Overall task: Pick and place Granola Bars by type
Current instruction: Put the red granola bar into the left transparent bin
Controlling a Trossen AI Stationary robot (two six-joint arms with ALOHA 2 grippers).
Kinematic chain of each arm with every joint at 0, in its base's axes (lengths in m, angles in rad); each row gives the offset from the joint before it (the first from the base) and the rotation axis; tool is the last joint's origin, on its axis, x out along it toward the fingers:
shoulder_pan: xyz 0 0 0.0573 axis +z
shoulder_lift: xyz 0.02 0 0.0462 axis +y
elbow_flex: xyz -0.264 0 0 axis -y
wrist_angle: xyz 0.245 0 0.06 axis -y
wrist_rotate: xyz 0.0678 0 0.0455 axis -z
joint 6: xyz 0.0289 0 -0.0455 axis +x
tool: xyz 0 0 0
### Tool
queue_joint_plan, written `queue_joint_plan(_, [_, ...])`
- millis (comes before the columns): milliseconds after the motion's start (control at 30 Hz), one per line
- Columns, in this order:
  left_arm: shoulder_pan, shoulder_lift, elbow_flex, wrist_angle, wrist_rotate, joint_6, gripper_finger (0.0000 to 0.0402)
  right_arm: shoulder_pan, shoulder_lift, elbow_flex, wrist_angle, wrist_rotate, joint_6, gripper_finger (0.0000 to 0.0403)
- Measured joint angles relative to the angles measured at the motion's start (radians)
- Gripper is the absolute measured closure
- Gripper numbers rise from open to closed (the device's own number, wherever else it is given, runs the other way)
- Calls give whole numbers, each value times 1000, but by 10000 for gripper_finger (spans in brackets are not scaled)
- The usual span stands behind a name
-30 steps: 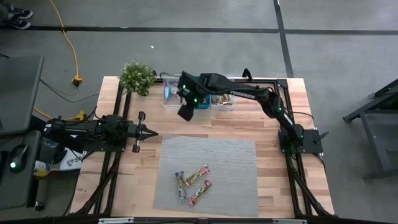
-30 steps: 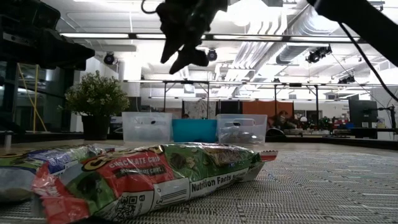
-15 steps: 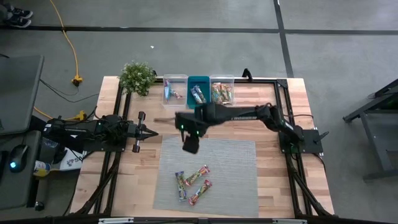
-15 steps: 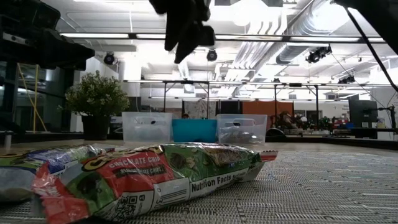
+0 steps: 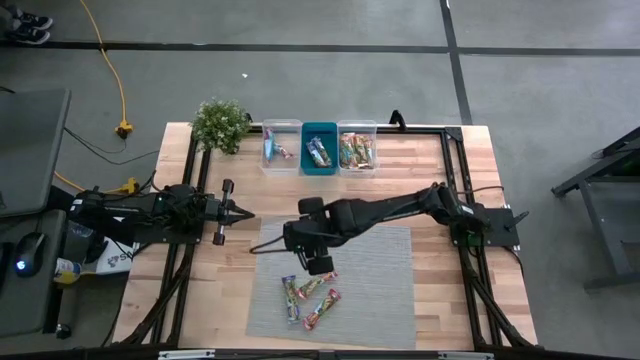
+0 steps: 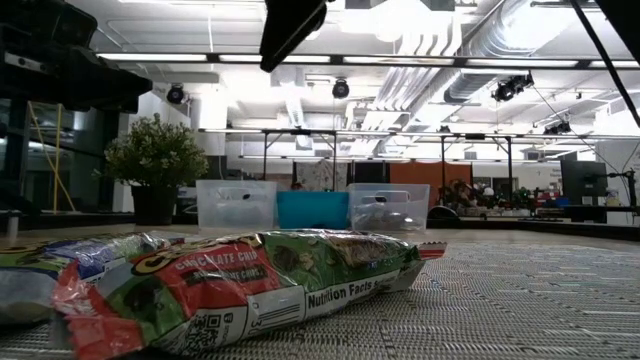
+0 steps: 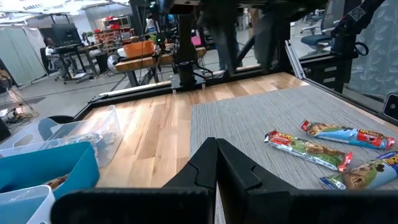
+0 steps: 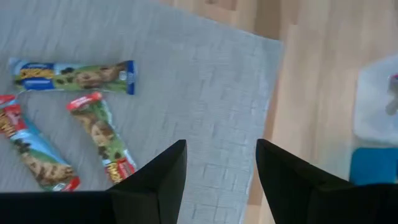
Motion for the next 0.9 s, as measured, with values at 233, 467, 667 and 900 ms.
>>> queue_joint_plan(233, [0,0,0,0,0,0,401,38,26,-1,0,-7,0,227])
queue_joint_plan(467, [0,0,0,0,0,0,401,73,93,-1,-11,-53,1,227])
queue_joint_plan(667, [0,0,0,0,0,0,401,97,130,-1,-7,-83,-3,227])
queue_joint_plan(900, [0,0,0,0,0,0,401,131,162,0,6,-126,-25,227])
